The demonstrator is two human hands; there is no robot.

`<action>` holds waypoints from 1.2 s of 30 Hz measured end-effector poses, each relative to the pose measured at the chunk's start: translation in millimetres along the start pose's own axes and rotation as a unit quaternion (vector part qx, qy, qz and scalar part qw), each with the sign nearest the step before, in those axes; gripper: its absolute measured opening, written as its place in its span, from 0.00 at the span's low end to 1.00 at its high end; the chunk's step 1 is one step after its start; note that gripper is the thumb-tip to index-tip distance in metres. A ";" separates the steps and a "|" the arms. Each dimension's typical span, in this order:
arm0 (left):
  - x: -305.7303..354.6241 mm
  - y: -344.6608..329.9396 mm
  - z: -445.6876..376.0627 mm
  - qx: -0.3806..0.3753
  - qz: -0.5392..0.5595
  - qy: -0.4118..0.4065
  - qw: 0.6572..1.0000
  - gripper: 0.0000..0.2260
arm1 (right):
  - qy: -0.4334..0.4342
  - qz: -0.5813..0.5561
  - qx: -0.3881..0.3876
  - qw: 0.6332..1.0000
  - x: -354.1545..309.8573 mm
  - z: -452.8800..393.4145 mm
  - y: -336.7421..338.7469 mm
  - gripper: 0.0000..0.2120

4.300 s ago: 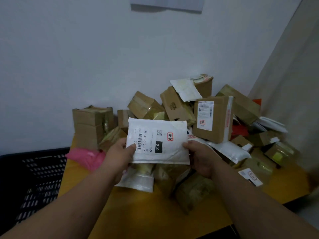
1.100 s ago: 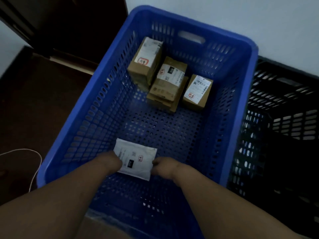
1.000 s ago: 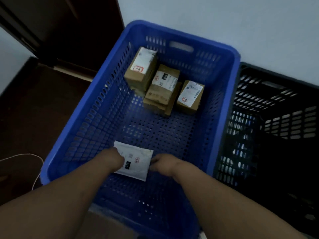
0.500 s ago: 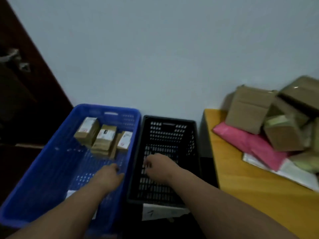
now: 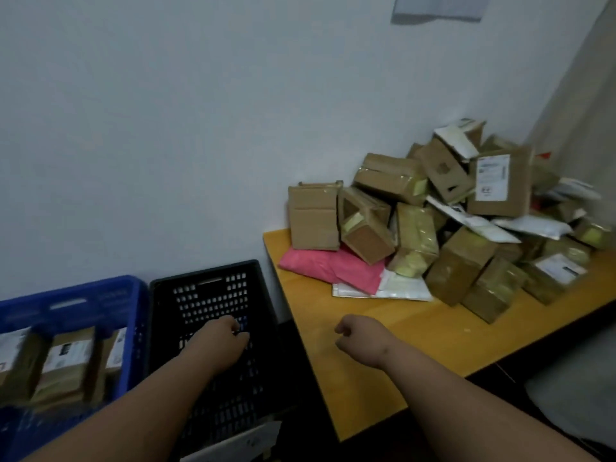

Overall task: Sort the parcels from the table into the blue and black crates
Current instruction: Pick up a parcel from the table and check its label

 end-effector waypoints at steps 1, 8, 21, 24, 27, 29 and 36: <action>13.8 -5.2 -1.6 -0.008 -0.002 -0.008 1.000 0.17 | -0.008 -0.010 0.004 1.000 13.8 3.4 5.5 0.17; 122.2 -41.5 -34.3 -0.013 0.013 -0.045 0.999 0.18 | -0.043 -0.049 0.062 0.996 109.0 -13.8 61.0 0.16; 250.8 -86.7 -81.7 0.010 0.168 -0.023 0.985 0.25 | 0.031 -0.013 0.059 0.998 176.5 -107.1 148.9 0.06; 255.3 -83.1 -102.8 0.013 0.166 -0.009 0.986 0.23 | 0.053 -0.001 0.075 0.996 166.3 -130.8 154.1 0.12; 260.8 -82.6 -130.4 0.003 0.172 -0.012 0.985 0.20 | 0.065 0.044 0.102 0.992 158.2 -154.1 161.2 0.11; 265.5 -81.4 -149.7 -0.005 0.172 -0.009 0.985 0.20 | 0.059 0.107 0.124 0.985 152.9 -167.8 169.0 0.17; 268.8 -77.3 -202.6 -0.045 0.158 0.012 0.986 0.26 | 0.088 0.174 0.112 0.974 116.2 -219.6 191.6 0.40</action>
Point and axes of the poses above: each hand's wrist, its own z-axis away from the middle knuckle, its own y-axis out of the back of the hand, x = y × z, the point moved 3 cm from there along -z, towards the middle knuckle, and after that the axes turned 7 degrees about z, right-handed, at the moved point
